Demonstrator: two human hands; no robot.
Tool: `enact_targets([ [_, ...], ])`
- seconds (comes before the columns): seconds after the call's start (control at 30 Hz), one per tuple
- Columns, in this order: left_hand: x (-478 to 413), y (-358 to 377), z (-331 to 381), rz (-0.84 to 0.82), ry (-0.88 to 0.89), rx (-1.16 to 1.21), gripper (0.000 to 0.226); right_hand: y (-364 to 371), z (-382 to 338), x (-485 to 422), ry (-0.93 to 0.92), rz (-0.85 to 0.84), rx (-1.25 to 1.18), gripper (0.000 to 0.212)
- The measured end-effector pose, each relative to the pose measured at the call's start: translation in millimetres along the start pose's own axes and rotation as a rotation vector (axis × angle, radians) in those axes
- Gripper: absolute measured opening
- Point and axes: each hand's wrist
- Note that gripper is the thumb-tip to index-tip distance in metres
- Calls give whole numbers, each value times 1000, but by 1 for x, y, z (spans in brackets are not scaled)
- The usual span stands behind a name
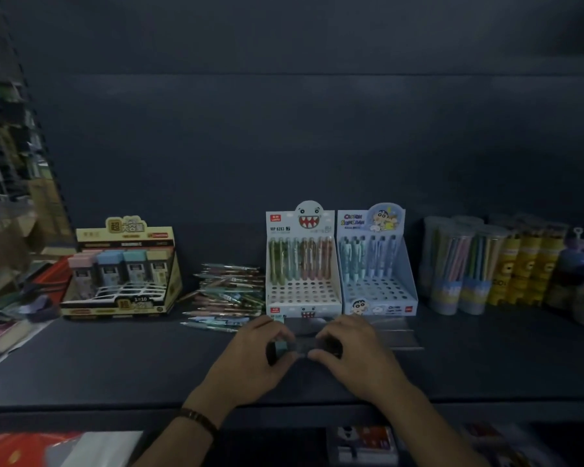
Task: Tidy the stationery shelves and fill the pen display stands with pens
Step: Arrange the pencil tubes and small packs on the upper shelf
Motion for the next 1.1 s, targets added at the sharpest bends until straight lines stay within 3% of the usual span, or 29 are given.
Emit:
enact_targets([
  [0.37, -3, -2, -7, -31, -114, 93, 15, 0, -3, -4, -7, 24, -71, 21],
  [0.5, -7, -13, 5, 111, -201, 424, 9, -11, -15, -7, 24, 42, -147, 11],
  [0.6, -3, -17, 12, 239, -256, 650, 15, -16, -31, -16, 101, 126, -378, 7],
  [0.77, 4, -27, 17, 317, -309, 821, 19, -8, -60, -33, 108, 102, -605, 13],
  [0.87, 8, -49, 8, 325, -279, 789, 22, -6, -77, -48, 108, 60, -673, 8],
  [1.1, 22, -101, -30, 278, -216, 517, 15, -16, -128, -105, -80, 58, -673, 27],
])
Point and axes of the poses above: each hand's wrist, its own x-axis away from the middle knuckle, its own y-axis out of the palm, z = x × y, and after that the axes turned 2 degrees about -z, right-handed
